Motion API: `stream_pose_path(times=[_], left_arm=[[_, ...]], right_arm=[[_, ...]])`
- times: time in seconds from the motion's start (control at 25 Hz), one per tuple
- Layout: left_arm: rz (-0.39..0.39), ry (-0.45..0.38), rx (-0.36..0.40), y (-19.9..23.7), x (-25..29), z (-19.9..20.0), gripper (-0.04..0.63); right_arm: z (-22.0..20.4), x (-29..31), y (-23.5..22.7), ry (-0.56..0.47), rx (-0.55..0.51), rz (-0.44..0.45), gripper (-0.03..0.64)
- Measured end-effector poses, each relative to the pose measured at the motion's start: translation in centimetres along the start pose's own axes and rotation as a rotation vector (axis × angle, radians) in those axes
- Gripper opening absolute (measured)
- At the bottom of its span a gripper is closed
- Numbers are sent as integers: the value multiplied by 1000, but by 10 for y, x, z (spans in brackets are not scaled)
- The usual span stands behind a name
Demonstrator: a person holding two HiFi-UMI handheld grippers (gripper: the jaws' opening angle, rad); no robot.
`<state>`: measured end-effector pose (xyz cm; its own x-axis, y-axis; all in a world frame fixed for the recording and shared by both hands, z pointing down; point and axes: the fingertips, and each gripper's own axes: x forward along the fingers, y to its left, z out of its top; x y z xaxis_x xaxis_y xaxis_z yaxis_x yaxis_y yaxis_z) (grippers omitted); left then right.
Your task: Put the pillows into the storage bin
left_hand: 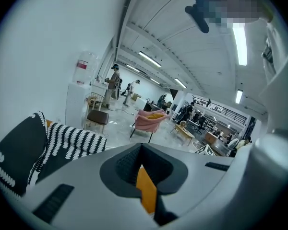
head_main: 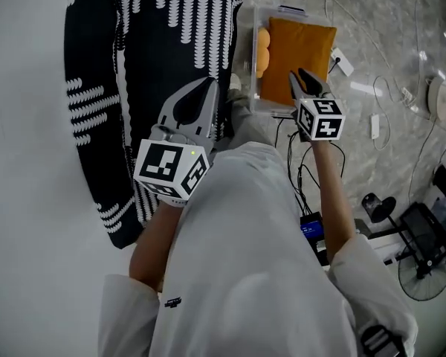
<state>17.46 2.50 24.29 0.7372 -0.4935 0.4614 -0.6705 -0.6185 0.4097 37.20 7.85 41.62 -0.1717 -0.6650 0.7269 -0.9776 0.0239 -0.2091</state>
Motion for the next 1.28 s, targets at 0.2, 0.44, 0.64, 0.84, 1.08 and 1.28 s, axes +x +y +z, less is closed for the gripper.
stream_pose_path(times=[0.2, 0.44, 0.64, 0.84, 1.08, 1.28], left_arm=[[40, -52, -13, 10, -41, 2, 9], [98, -120, -24, 18, -78, 2, 9], [139, -176, -62, 22, -105, -2, 9], [175, -246, -82, 23, -135, 1, 9], [216, -325, -95, 19, -172, 2, 9], [248, -364, -78, 13, -199, 2, 9]], right_arm=[[30, -20, 49, -56, -53, 82, 97], [66, -44, 113, -147, -95, 214, 97], [79, -66, 164, -189, -148, 323, 97], [98, -98, 199, -246, -218, 397, 97], [124, -139, 226, -343, -313, 443, 97], [136, -167, 249, -416, -385, 468, 95]])
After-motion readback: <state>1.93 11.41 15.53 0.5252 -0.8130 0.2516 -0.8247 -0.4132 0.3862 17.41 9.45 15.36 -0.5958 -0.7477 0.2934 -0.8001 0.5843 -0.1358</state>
